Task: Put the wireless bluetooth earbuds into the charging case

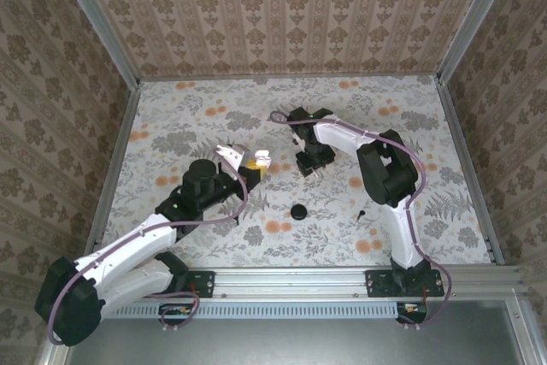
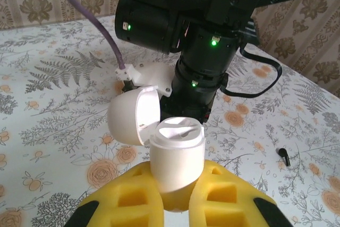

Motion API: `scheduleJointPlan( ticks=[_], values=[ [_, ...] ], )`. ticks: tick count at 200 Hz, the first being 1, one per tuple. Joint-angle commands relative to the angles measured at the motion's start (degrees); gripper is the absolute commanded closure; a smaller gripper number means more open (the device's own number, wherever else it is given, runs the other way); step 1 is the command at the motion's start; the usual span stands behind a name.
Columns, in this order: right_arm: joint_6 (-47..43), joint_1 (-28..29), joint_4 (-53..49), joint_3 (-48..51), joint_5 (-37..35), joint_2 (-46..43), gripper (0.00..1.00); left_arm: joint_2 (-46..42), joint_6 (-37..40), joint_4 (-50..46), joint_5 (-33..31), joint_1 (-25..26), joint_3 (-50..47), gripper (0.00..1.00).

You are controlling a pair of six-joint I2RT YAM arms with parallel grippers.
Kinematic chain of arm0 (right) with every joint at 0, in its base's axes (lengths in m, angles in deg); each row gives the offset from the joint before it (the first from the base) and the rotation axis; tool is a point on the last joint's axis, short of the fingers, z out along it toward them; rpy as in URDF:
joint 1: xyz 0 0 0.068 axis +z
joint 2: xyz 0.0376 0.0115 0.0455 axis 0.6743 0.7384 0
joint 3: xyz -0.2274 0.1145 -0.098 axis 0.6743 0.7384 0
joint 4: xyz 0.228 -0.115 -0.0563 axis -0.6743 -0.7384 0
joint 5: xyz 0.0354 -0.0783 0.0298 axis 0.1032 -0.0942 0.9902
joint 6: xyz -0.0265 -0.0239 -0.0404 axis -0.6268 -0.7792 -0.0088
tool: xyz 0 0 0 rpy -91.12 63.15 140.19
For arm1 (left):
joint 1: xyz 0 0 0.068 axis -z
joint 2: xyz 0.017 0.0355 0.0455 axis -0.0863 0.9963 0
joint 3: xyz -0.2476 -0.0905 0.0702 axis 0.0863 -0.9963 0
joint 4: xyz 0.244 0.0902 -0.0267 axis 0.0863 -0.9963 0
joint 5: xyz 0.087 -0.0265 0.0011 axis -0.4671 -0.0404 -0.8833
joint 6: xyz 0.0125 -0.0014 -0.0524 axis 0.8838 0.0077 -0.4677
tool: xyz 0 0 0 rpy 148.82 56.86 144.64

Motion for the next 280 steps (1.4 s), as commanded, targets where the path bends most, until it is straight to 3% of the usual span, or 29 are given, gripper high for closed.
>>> scheduleJointPlan(
  ticks=[1,40,85,144,280],
  values=[
    [2.63,-1.16,-2.74,0.12,-3.11,0.7,0.46,0.33,-1.07,-0.25,0.81,-0.38,1.81,1.0],
    [6.01,-2.97,-2.56,1.59,-0.71,-1.19,0.49,0.77,-1.63,-0.17,1.39,-0.44,1.93,1.0],
    [11.01,-5.38,0.23,4.32,9.38,-4.72,0.47,3.06,-1.5,2.81,5.11,-0.39,2.21,1.0],
    [11.42,-6.03,-0.73,3.99,10.84,-8.03,0.47,10.54,-2.3,7.1,11.18,-0.37,4.83,1.0],
    [5.69,-4.0,-3.56,1.35,11.46,-2.27,0.51,10.3,-0.13,6.37,7.37,1.65,4.3,1.0]
  ],
)
